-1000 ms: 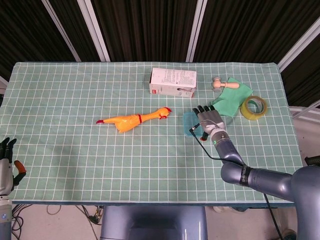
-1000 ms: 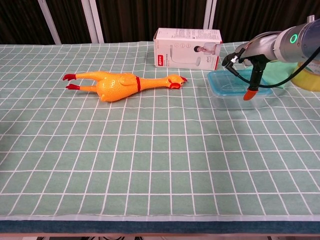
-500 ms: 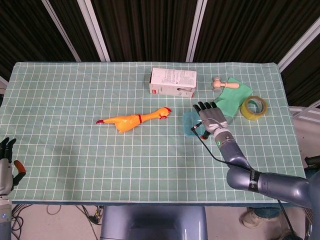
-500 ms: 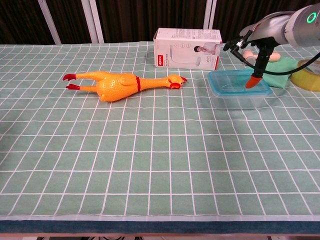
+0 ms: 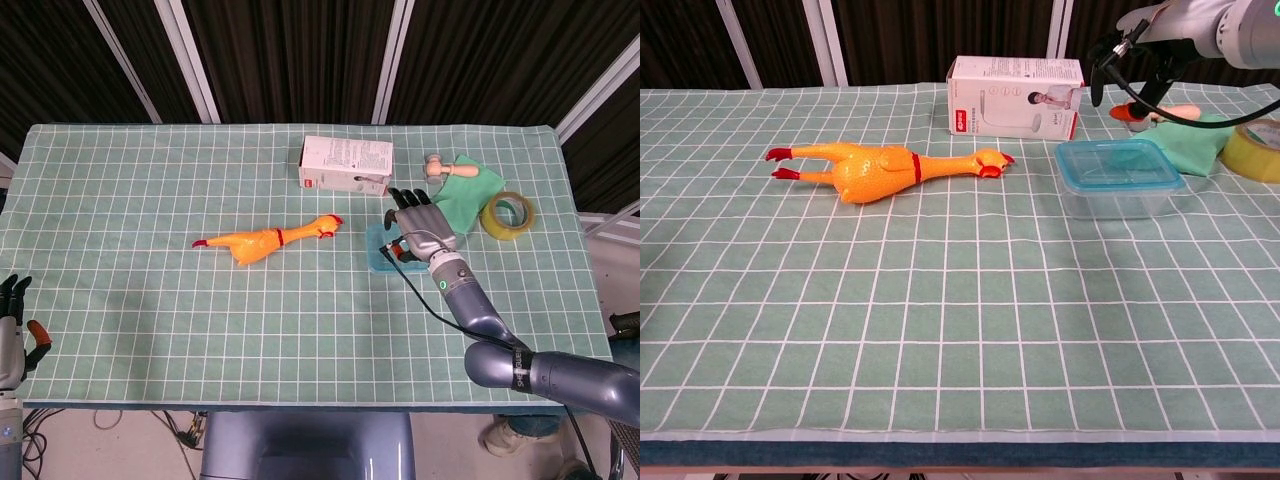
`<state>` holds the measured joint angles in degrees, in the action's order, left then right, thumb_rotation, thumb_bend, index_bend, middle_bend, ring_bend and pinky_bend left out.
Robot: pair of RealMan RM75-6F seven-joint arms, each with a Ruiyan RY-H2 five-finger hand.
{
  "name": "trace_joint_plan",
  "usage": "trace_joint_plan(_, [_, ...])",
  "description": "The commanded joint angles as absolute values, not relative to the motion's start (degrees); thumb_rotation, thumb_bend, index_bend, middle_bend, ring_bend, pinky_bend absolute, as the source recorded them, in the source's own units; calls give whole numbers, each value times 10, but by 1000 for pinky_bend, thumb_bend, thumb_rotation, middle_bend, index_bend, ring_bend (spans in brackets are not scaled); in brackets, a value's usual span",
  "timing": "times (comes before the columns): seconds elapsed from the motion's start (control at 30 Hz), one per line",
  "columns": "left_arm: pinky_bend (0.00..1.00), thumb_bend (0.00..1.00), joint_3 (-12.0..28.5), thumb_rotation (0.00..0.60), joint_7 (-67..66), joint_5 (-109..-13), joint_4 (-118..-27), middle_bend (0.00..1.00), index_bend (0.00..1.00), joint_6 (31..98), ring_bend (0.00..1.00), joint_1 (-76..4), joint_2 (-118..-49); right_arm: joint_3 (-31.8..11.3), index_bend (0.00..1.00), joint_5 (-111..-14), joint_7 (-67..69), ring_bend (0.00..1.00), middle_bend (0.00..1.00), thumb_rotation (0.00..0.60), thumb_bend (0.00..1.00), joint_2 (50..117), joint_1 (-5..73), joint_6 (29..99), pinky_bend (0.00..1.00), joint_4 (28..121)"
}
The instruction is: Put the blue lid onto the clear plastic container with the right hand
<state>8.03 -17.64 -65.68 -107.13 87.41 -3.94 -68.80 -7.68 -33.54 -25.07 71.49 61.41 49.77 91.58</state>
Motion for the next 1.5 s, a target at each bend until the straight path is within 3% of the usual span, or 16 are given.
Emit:
trace_joint_plan(0.03, [0,772,80,600,-177,-655,-1071,0,93,873,0,-40,-688,-78,409,-335,-253,0,0,600,461,718,612,497,0,911])
trace_joint_plan(0.73, [0,772,80,600,-179,-650,-1071,0,93,871,0,-41,-688,-83,597,-324,-276,0,0,600,460,750,613,496,0,875])
trace_joint_plan(1.5, [0,772,81,600,-178,-648,-1070,0,93,870,0,-42,-687,-74,610,-339,-283,0,0,600,459,791,604,488,0,866])
